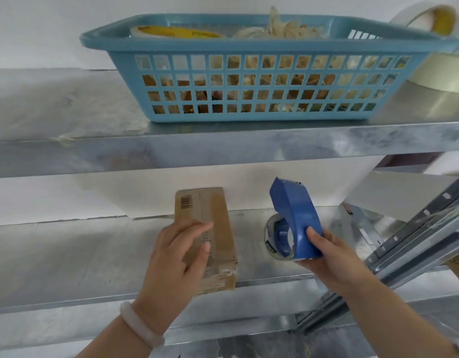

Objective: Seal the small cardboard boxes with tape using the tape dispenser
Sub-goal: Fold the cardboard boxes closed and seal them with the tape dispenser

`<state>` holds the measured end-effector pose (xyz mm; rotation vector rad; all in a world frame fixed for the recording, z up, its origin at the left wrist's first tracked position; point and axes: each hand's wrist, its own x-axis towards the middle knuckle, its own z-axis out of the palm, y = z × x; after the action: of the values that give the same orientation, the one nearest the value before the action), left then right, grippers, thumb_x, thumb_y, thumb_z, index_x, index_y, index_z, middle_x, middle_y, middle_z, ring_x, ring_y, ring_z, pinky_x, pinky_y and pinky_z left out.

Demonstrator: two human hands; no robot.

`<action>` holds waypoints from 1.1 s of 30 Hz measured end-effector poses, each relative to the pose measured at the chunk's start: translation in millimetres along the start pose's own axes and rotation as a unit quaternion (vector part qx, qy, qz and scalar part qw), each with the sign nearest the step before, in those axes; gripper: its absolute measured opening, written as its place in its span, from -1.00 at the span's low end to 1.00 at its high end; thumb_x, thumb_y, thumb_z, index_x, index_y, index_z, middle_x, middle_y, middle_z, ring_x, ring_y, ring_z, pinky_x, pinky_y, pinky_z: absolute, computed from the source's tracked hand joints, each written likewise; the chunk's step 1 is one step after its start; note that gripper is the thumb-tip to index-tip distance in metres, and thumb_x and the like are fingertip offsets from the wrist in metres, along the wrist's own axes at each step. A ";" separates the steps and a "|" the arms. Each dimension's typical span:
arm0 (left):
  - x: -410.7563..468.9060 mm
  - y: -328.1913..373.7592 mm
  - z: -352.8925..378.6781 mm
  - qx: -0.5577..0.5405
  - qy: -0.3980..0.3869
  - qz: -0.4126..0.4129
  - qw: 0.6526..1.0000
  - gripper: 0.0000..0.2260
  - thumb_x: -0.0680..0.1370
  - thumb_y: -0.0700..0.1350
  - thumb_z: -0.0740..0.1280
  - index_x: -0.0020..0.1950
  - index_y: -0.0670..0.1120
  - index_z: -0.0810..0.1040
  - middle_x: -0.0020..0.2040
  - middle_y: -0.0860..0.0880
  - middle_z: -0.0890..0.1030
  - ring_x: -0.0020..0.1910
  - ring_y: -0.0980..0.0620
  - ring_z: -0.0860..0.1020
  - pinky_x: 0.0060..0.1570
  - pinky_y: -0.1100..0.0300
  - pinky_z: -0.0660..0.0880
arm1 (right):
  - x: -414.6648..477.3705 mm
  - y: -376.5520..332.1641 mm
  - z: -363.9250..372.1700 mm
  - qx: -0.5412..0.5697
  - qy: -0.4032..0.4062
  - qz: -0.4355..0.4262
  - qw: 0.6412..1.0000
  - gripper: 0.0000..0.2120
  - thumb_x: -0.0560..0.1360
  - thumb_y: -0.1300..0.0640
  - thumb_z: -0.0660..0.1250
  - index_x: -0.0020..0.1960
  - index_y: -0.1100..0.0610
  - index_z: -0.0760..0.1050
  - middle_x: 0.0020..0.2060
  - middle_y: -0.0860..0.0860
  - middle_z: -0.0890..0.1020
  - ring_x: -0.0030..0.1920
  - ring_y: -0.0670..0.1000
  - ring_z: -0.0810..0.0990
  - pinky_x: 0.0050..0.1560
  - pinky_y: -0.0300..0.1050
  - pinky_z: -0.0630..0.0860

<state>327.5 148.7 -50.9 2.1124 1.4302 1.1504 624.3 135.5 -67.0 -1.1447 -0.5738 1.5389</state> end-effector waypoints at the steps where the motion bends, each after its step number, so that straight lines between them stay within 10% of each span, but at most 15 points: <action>1: 1.4 7.1 2.1 -0.025 -0.018 0.005 1.000 -0.72 0.54 0.14 0.19 0.23 0.22 0.50 0.19 0.39 0.41 0.20 0.26 0.42 0.18 0.41 0.35 | -3.6 1.2 2.9 0.056 -0.017 0.011 0.998 -0.52 0.24 0.02 0.60 0.05 0.22 0.57 -0.19 0.11 0.66 -0.19 0.04 0.66 -0.02 0.11 0.64; 4: 2.5 26.5 14.5 -0.103 -0.120 -0.012 0.987 -0.57 0.51 0.27 0.21 0.38 0.29 0.33 0.24 0.36 0.37 0.20 0.20 0.46 0.17 0.29 0.46 | -12.7 7.8 16.6 0.153 -0.057 0.016 0.986 -0.24 -0.05 0.01 0.74 0.06 0.24 0.59 -0.30 0.12 0.59 -0.25 0.07 0.62 0.20 0.38 0.44; 7: 5.3 39.6 33.2 -0.169 -0.227 -0.052 0.958 -0.24 0.43 0.35 0.31 0.55 0.19 0.10 0.40 0.23 0.30 0.36 0.22 0.34 0.26 0.15 0.46 | -19.4 10.9 37.0 0.206 -0.101 0.011 0.973 -0.27 -0.03 0.04 0.74 0.08 0.23 0.64 -0.35 0.10 0.58 -0.30 0.09 0.62 -0.05 0.29 0.59; 11: 10.8 48.0 41.0 -0.181 -0.200 -0.045 0.962 -0.20 0.36 0.34 0.37 0.52 0.22 0.13 0.35 0.25 0.37 0.33 0.25 0.35 0.20 0.16 0.50 | -24.1 13.4 53.5 0.241 -0.131 -0.001 0.962 -0.35 0.03 0.03 0.73 0.06 0.22 0.66 -0.38 0.07 0.60 -0.32 0.06 0.62 -0.22 0.09 0.61; 15: 10.4 40.0 41.7 -0.119 -0.170 -0.028 0.978 -0.33 0.36 0.36 0.36 0.42 0.29 0.25 0.32 0.31 0.38 0.36 0.22 0.31 0.34 0.16 0.35 | -21.1 18.2 55.2 0.242 -0.141 0.001 0.960 -0.40 0.13 0.02 0.68 0.09 0.22 0.63 -0.32 0.12 0.63 -0.24 0.12 0.64 0.27 0.39 0.35; 19: 14.2 34.5 37.1 -0.073 -0.182 -0.027 0.980 -0.30 0.33 0.45 0.31 0.42 0.28 0.27 0.32 0.30 0.35 0.37 0.23 0.27 0.35 0.21 0.26 | -19.1 17.7 61.4 0.229 -0.122 0.003 0.966 -0.45 0.05 0.04 0.71 -0.05 0.22 0.64 -0.38 0.11 0.59 -0.31 0.11 0.60 0.08 0.16 0.46; 23: 28.1 43.5 14.6 -0.231 -0.226 -0.158 0.933 -0.38 0.37 0.49 0.14 0.33 0.23 0.46 0.17 0.22 0.57 0.18 0.25 0.52 0.20 0.19 0.48 | -17.1 10.3 58.5 0.185 -0.125 -0.006 0.975 -0.48 -0.02 0.05 0.73 -0.16 0.24 0.65 -0.41 0.11 0.54 -0.38 0.08 0.54 -0.17 0.02 0.57; 27: 52.0 46.3 -3.8 -0.401 -0.184 -0.391 0.808 -0.44 0.43 0.33 0.21 0.12 -0.10 0.63 -0.01 -0.14 0.70 0.02 -0.13 0.66 0.08 -0.08 0.57 | -22.2 -7.2 54.5 -0.015 -0.216 -0.031 0.976 -0.61 0.15 -0.09 0.65 -0.22 0.17 0.67 -0.39 0.10 0.61 -0.35 0.06 0.59 -0.28 -0.11 0.54; 33: 56.5 45.5 -20.6 -0.431 -0.226 -0.417 0.768 -0.84 0.57 -0.11 0.32 0.08 -0.13 0.63 -0.02 -0.22 0.68 -0.11 -0.12 0.67 0.04 -0.10 0.60 | -18.7 -19.7 53.3 -0.188 -0.241 -0.025 0.952 -0.37 0.12 -0.14 0.63 0.06 0.18 0.63 -0.06 0.17 0.67 -0.07 0.11 0.64 -0.11 -0.12 0.55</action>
<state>348.6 175.9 16.1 0.8324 1.0637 0.6343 585.5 135.1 -21.4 -1.0161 -1.2596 1.7179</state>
